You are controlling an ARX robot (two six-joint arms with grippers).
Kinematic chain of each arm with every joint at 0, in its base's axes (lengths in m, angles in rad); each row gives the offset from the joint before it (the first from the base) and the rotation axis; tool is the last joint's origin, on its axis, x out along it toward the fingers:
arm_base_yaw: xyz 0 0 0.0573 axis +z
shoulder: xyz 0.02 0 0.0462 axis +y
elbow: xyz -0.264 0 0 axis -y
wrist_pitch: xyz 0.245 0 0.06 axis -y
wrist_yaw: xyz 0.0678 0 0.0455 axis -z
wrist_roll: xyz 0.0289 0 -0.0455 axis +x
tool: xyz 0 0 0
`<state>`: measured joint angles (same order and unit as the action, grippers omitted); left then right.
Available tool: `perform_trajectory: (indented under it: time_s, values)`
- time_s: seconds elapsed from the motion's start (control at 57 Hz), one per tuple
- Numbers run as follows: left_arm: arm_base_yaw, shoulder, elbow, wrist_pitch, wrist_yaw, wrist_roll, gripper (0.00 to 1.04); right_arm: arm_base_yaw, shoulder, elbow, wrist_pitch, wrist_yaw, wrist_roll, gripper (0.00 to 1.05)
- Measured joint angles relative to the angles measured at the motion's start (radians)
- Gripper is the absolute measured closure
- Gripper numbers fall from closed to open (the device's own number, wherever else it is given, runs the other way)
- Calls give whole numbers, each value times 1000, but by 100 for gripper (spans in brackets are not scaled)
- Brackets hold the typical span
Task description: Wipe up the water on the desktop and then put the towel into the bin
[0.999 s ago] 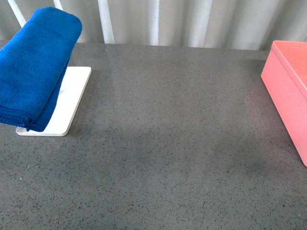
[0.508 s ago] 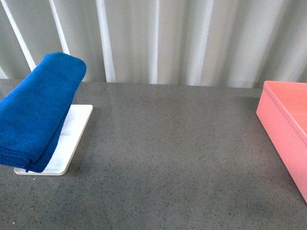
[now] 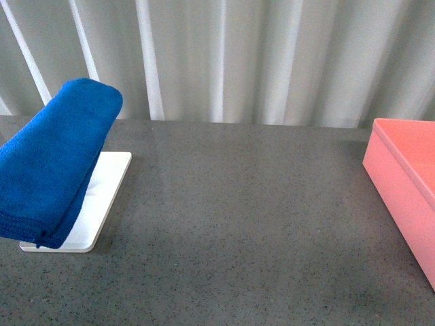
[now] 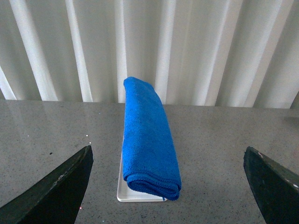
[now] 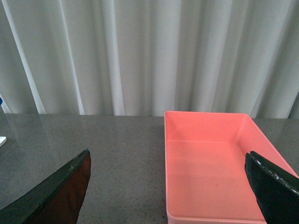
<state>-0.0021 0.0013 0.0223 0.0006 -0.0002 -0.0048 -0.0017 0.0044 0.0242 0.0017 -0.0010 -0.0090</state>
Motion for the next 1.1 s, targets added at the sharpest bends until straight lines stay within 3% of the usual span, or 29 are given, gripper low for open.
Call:
perform_trajectory:
  time_s: [0.596, 0.719, 0.859, 0.982, 1.104]
  values:
    - [0, 0, 0, 0, 0, 0, 7, 0, 0, 0, 0, 0, 0, 7]
    - [5, 94, 22, -56, 113, -168, 7, 0, 0, 0, 0, 0, 0, 7]
    - [7, 401, 74, 216, 115, -310, 7, 0, 0, 0, 0, 0, 0, 7]
    - [-14, 733, 206, 461, 112, -267, 7, 0, 0, 0, 0, 0, 0, 7]
    - [-34, 1043, 380, 520, 107, -184, 7, 0, 0, 0, 0, 0, 0, 7]
